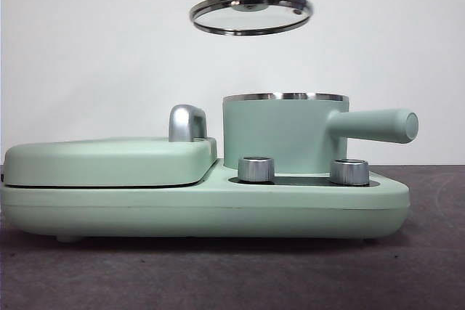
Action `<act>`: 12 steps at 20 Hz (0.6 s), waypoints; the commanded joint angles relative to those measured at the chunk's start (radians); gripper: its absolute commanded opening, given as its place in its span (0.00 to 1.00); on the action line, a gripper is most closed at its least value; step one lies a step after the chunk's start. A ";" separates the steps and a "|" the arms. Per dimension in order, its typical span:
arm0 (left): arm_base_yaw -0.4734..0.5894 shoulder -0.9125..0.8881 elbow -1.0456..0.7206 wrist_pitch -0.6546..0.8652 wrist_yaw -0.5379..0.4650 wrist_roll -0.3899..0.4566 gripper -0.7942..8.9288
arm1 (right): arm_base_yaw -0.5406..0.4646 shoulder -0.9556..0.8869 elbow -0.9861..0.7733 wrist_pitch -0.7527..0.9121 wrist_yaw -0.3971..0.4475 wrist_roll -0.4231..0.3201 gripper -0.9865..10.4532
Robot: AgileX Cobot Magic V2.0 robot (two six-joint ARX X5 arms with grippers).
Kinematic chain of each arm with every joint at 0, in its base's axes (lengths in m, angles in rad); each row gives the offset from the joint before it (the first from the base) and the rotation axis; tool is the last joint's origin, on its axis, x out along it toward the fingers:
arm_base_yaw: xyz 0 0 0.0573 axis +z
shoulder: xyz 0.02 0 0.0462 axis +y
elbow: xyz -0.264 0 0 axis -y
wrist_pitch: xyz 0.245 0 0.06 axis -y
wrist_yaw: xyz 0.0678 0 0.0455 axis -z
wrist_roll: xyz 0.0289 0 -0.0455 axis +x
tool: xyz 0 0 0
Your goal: Put the buns in a small steamer
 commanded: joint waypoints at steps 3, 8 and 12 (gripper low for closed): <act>-0.066 0.003 0.038 0.020 0.001 -0.004 0.16 | 0.005 -0.004 0.006 0.016 -0.002 0.023 0.47; -0.084 0.056 0.037 0.023 0.001 -0.021 0.16 | 0.005 -0.004 0.006 0.022 -0.002 0.023 0.47; -0.082 0.108 0.037 0.020 0.001 -0.026 0.14 | 0.005 -0.004 0.006 0.021 -0.002 0.022 0.47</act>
